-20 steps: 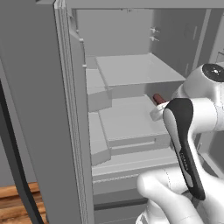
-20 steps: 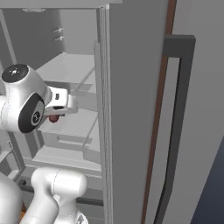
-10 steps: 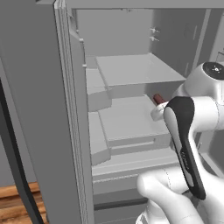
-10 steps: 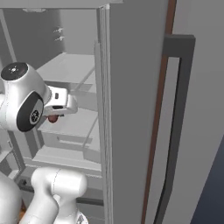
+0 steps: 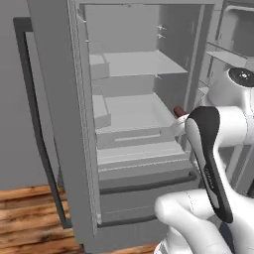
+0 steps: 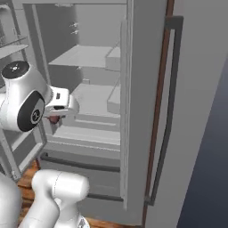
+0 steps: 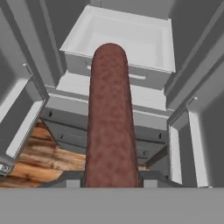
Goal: Retrieve the sausage and cheese from the fridge and place them on the cutting board on the counter.
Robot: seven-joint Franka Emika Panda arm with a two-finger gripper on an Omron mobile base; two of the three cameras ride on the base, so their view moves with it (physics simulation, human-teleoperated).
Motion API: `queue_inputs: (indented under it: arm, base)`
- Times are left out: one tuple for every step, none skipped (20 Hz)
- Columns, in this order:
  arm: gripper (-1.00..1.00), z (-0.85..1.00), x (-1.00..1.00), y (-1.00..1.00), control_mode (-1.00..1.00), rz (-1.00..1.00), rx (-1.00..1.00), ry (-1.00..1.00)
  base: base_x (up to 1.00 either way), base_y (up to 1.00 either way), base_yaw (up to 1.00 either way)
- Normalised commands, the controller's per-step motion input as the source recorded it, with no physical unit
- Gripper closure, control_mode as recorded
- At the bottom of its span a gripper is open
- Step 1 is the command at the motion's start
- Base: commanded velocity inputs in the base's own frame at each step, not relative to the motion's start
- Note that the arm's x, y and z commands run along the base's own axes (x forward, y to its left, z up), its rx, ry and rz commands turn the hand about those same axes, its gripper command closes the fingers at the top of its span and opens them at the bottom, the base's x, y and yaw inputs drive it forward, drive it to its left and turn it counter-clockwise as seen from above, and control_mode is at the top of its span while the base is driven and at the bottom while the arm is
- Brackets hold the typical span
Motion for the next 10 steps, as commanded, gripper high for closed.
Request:
queue_inputs:
  arm:
    - [1.00, 0.00, 0.00, 0.00, 1.00, 0.00, 0.00, 0.00]
    - [1.00, 0.00, 0.00, 0.00, 1.00, 0.00, 0.00, 0.00]
    - [1.00, 0.00, 0.00, 0.00, 1.00, 0.00, 0.00, 0.00]
    - [1.00, 0.00, 0.00, 0.00, 1.00, 0.00, 0.00, 0.00]
    - [1.00, 0.00, 0.00, 0.00, 1.00, 0.00, 0.00, 0.00]
    - [1.00, 0.00, 0.00, 0.00, 1.00, 0.00, 0.00, 0.00]
    - [1.00, 0.00, 0.00, 0.00, 1.00, 0.00, 0.00, 0.00]
    - [1.00, 0.00, 0.00, 0.00, 1.00, 0.00, 0.00, 0.00]
    - [1.00, 0.00, 0.00, 0.00, 1.00, 0.00, 0.00, 0.00]
    - [1.00, 0.00, 0.00, 0.00, 1.00, 0.00, 0.00, 0.00]
  base:
    - [-1.00, 0.00, 0.03]
    - [-1.00, 0.00, 0.04]
    - [-1.00, 0.00, 0.03]
    - [-1.00, 0.00, 0.04]
    - [-1.00, 0.00, 0.09]
    - [-1.00, 0.10, 0.22]
    - [-1.00, 0.16, 0.36]
    - [-1.00, 0.21, 0.49]
    - [-1.00, 0.34, 0.69]
    - [-0.91, 0.38, 0.81]
